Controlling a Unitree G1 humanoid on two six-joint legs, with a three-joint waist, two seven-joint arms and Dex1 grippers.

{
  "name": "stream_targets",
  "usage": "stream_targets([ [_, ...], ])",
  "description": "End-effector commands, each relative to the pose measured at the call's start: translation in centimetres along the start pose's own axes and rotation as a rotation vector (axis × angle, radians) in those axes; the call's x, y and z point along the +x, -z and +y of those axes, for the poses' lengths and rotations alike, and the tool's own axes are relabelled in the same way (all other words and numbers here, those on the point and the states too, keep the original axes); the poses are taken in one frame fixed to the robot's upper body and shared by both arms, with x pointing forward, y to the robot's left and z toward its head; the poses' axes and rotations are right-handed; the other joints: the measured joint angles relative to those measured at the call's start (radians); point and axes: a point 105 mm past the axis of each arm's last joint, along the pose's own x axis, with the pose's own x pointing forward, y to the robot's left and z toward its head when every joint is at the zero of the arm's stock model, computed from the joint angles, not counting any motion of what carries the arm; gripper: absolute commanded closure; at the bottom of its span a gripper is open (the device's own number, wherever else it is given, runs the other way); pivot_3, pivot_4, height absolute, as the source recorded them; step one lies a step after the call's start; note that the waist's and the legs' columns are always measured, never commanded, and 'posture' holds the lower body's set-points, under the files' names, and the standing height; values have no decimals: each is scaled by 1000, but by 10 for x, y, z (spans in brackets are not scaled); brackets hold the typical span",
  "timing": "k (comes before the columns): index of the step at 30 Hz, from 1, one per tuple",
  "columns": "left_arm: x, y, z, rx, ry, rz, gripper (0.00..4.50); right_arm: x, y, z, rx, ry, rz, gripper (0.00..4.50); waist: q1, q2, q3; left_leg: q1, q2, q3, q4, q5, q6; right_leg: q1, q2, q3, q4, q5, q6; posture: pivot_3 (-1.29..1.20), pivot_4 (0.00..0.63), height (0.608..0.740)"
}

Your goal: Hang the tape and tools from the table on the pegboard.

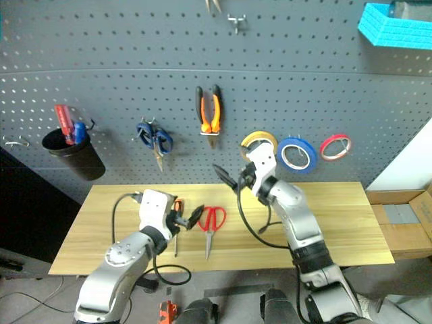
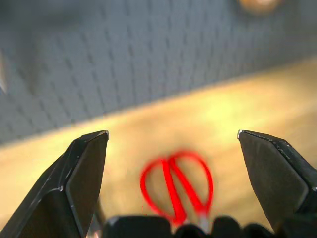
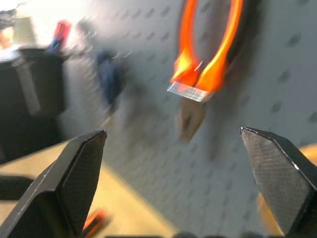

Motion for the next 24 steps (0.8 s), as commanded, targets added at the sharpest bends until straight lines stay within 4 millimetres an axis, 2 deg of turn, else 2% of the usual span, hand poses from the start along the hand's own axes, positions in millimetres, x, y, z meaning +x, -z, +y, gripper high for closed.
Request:
stream_targets([
  [1, 1, 29, 3, 11, -40, 100, 0, -20, 15, 31, -31, -211, 57, 19, 0, 0, -1, 1, 0, 0, 0, 0, 0, 1, 1, 0, 0, 0, 0, -3, 128, 740],
  [7, 9, 62, 0, -49, -80, 215, 0, -43, 50, 44, -15, -362, 168, 19, -1, 0, -1, 1, -1, 2, 2, 0, 0, 2, 1, 0, 0, 0, 0, -20, 128, 740],
  [12, 15, 86, -17, -52, -24, 308, 0, -60, 76, 43, -80, -450, 253, 19, -1, -1, -1, 2, -1, 2, 2, 0, 0, 2, 1, 0, 0, 0, 0, -22, 129, 740],
  [17, 24, 90, -22, -41, -9, 324, 0, -69, 87, 43, -97, -493, 286, 19, 0, -1, -1, 1, -1, 2, 2, 0, 0, 2, 1, 0, 0, 0, 0, -19, 131, 740],
  [24, 33, 100, -27, -4, -5, 399, 0, -66, 95, 36, -104, -442, 299, 19, 0, -1, -2, 2, -1, 2, 2, 0, 0, 2, 1, 0, 1, 1, 0, -25, 130, 740],
])
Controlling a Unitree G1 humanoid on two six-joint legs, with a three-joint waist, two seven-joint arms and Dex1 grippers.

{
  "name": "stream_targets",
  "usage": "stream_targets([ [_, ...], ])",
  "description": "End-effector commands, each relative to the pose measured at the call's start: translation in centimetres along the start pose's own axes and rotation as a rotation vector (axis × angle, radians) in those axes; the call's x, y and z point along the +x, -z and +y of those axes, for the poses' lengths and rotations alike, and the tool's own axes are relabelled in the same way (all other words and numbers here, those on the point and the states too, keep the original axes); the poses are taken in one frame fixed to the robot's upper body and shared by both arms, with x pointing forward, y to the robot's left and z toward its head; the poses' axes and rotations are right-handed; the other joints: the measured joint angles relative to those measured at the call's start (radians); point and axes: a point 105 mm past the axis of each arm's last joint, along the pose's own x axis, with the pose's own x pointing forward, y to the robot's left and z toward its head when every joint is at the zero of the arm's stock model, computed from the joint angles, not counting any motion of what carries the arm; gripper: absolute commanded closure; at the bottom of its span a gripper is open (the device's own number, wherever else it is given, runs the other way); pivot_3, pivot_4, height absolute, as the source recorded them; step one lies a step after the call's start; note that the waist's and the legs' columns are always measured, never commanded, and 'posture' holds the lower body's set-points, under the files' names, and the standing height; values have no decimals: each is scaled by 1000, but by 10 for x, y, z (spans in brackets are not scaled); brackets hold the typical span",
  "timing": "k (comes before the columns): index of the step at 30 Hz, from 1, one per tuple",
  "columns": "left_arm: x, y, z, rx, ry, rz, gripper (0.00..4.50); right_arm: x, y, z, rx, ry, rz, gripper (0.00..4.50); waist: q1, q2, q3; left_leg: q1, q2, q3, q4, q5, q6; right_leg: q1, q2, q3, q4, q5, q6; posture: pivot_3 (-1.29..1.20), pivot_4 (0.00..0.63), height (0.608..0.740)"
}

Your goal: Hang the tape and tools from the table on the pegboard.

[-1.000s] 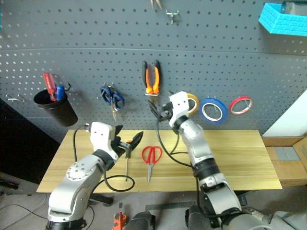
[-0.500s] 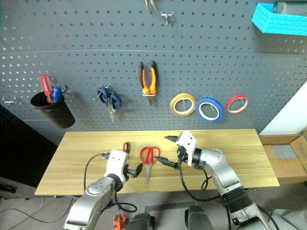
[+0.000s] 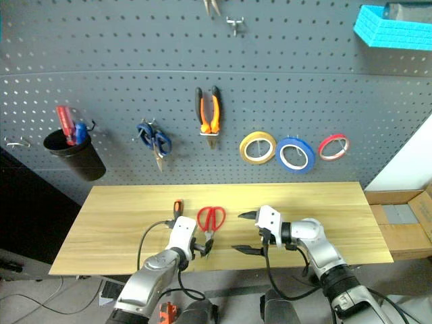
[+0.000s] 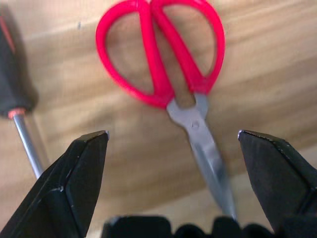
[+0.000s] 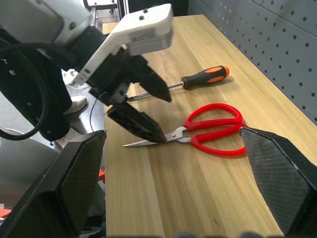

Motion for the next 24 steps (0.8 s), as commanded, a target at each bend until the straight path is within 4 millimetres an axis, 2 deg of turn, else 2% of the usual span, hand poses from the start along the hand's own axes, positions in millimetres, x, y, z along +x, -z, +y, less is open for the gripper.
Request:
stream_targets([
  [1, 6, 5, -2, 18, -10, 47, 0, 1, -8, -7, -31, 33, -27, 19, 0, 0, 0, 0, 0, 0, 0, 0, 0, 0, 0, 0, 0, 0, 0, -29, 130, 740],
  [9, 12, 5, -2, 24, -15, 88, 0, 2, -9, -6, -10, 54, -39, 19, 0, 0, -2, 0, 0, 0, 0, 0, 0, 0, 0, 0, 0, 0, 0, -48, 133, 740],
  [10, 13, 5, -3, 20, -11, 91, 184, 1, -9, -6, -11, 55, -39, 5, 0, 0, -2, 0, 0, 0, 0, 0, 0, 0, 0, 0, 0, 0, 0, -48, 133, 740],
  [13, 14, 5, -6, 8, 1, 96, 922, 1, -10, -6, -10, 58, -41, 0, 0, 1, -4, 0, 0, 0, 0, 0, 0, 0, -1, 0, 0, 0, 0, -53, 133, 740],
  [22, 16, -2, -5, 2, 2, 78, 4182, 1, -11, -10, -26, 87, -42, 0, -1, 1, -6, 0, 0, 0, 0, 0, 0, 0, 0, 0, 1, 0, 0, -54, 134, 740],
  [24, 17, -3, -4, 0, 2, 77, 4283, 1, -11, -11, -31, 92, -41, 0, -1, 1, -6, 0, 0, 0, 0, 0, 0, 0, 0, 0, 1, 0, 0, -54, 134, 740],
])
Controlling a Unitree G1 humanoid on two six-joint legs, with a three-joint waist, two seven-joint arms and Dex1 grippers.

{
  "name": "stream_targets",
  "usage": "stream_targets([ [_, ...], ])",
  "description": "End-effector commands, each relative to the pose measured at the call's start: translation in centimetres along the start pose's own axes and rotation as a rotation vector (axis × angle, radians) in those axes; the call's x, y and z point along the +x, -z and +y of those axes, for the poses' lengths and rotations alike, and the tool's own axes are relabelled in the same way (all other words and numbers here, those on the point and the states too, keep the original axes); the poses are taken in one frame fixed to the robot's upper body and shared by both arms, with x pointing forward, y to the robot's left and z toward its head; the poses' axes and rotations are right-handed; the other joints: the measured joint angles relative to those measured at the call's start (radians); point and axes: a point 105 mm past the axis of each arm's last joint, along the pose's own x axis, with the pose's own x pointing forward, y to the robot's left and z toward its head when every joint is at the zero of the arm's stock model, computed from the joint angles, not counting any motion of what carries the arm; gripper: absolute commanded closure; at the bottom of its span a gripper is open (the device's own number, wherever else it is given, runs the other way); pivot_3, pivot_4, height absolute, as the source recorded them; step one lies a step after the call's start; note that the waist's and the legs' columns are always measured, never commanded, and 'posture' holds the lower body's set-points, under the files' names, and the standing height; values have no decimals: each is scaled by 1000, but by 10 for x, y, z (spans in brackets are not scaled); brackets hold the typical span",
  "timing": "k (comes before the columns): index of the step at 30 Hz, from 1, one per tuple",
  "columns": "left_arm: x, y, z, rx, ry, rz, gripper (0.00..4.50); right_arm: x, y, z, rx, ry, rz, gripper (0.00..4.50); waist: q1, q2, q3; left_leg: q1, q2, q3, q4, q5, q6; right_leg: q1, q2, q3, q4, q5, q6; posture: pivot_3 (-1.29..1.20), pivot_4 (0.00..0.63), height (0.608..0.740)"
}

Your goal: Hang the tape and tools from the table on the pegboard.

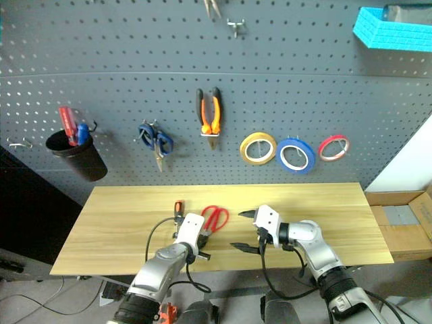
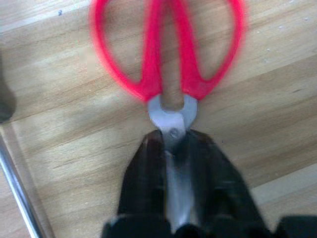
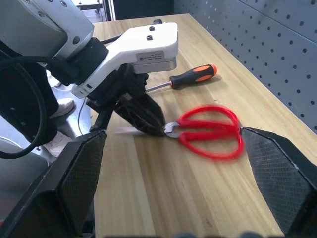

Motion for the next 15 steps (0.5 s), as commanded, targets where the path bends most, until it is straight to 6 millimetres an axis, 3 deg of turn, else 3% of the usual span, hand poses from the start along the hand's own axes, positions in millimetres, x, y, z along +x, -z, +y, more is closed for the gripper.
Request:
stream_targets([
  [1, 1, -1, 0, -3, 2, 0, 4283, -2, -10, -9, -42, 30, -32, 0, 0, 0, 0, 0, 0, 0, 0, 0, 0, 0, 0, 0, 0, 0, 0, -54, 134, 740],
  [8, -2, -10, 8, 42, -30, -54, 4283, -5, -9, -15, -50, 49, -31, 0, 0, 0, 0, 0, 0, 0, 0, 0, 0, 0, 0, 0, 0, 0, 0, -50, 126, 740],
  [12, -24, -41, 18, 175, -60, -277, 4283, -9, -22, -14, -22, 58, -91, 0, -3, 0, -1, 0, 1, 0, 0, 0, 0, -1, 0, 1, 0, 0, 0, -43, 119, 740],
  [15, -43, -52, 22, 335, -85, -372, 4283, -14, -35, -13, 1, 70, -150, 0, 1, 0, -1, -1, 2, 0, 0, 0, 0, -1, 0, 1, 0, 0, 0, -34, 118, 740],
])
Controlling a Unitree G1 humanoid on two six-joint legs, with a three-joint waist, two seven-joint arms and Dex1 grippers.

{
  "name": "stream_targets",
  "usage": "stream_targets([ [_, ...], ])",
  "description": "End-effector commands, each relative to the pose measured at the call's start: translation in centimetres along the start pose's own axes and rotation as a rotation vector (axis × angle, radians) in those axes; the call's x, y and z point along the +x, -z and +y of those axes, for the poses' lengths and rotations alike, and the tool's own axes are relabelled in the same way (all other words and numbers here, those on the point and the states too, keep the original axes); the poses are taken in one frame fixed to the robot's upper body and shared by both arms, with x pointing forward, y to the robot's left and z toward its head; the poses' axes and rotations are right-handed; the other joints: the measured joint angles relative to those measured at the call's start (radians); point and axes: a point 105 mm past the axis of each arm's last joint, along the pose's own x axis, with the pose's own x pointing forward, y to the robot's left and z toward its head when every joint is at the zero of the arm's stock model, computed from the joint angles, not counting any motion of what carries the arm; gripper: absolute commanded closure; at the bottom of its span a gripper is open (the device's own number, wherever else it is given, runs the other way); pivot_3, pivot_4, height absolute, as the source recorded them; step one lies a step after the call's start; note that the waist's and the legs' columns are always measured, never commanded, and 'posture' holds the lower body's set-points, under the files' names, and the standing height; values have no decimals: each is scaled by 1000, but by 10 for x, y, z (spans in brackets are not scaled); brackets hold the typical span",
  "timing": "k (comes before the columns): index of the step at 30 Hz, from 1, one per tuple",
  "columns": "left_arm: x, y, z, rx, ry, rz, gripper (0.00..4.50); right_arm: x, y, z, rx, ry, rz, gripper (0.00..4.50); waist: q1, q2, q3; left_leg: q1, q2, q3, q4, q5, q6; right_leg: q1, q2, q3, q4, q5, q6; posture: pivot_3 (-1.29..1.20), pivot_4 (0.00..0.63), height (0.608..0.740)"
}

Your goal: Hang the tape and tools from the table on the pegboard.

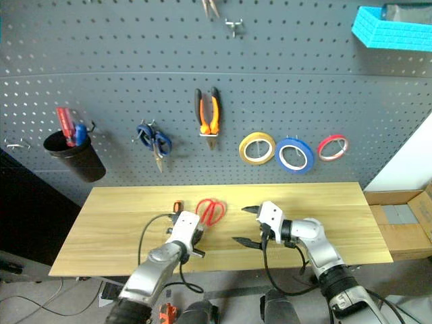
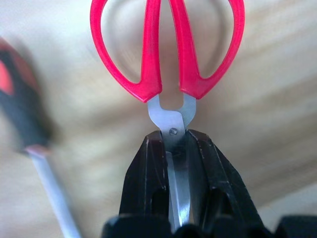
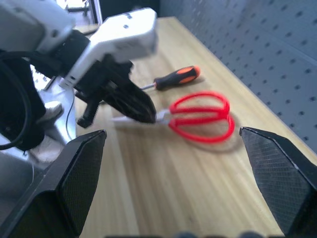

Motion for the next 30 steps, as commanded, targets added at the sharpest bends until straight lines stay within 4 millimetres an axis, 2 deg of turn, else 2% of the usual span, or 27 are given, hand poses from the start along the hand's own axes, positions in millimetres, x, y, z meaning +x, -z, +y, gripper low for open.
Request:
stream_targets([
  [1, -19, -37, 7, 139, -25, -190, 4283, -5, -32, -2, 21, 24, -125, 0, 1, 0, -1, 0, 0, 0, 0, 0, 0, 0, -1, 0, 0, 0, 0, -29, 115, 740],
  [7, -62, -64, 27, 286, -117, -349, 4283, -15, -94, -15, 104, 133, -305, 0, 1, 0, -6, -1, -1, 0, 0, 0, 0, 0, -4, 0, -1, 0, 1, -16, 99, 740],
  [11, -85, -86, 35, 477, -142, -461, 4283, -18, -122, -24, 121, 195, -366, 0, 2, 1, -16, 0, -1, 0, 0, 0, 0, 1, -3, -1, 0, 0, 1, -8, 89, 740],
  [14, -92, -95, 61, 459, -249, -475, 4283, -17, -135, -27, 119, 223, -400, 0, 3, 0, -21, 0, -1, 1, 0, 0, 1, 1, -3, -1, 0, 0, 1, 5, 78, 740],
  [19, -97, -106, 87, 445, -362, -511, 4283, -12, -145, -29, 115, 243, -432, 0, 3, -2, -29, 0, -2, 1, 0, 0, 1, 1, 0, -1, 0, 1, 1, 8, 70, 740],
  [26, -99, -109, 103, 391, -426, -526, 4283, -10, -149, -30, 87, 249, -449, 0, 3, -3, -35, 0, -1, 1, 0, 0, 1, 1, 0, -1, -1, 1, 1, 8, 70, 740],
  [30, -100, -104, 110, 329, -455, -511, 4283, -10, -147, -29, 84, 248, -446, 0, 3, -3, -37, 0, -1, 1, 0, 0, 1, 1, 0, -1, 0, 1, 1, 7, 70, 740],
])
